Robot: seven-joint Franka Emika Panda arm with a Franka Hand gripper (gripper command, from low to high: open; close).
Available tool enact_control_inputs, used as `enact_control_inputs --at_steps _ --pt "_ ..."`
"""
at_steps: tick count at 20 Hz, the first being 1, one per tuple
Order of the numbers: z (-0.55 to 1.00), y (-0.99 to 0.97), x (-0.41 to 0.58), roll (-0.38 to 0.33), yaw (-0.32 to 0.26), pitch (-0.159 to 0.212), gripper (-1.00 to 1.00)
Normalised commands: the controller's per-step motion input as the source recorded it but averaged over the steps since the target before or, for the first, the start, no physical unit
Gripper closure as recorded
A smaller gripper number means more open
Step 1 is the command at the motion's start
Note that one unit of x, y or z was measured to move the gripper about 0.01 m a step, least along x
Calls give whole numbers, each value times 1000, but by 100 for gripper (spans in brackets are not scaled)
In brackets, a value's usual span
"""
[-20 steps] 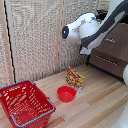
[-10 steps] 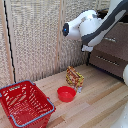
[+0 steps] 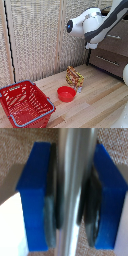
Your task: Compassionately, move the pinch receptors towards pink recepticle. Embrace the recepticle delicately and rise accordingly. Progress forward guided by applied tension and move towards the highest section of the storage unit. Place the recepticle delicately and shut the storage unit.
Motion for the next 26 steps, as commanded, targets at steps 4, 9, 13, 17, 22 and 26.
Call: enact_control_inputs --at_steps 4,9,13,17,22,26 --pt "334 -861 0 40 76 32 100" --pt "159 -841 4 56 98 73 100" --pt "124 -847 10 71 78 66 100" --pt "53 -371 -11 43 51 1 -100" --pt "140 7 -17 -4 -6 1 -100" --pt "133 238 69 -39 0 0 -100"
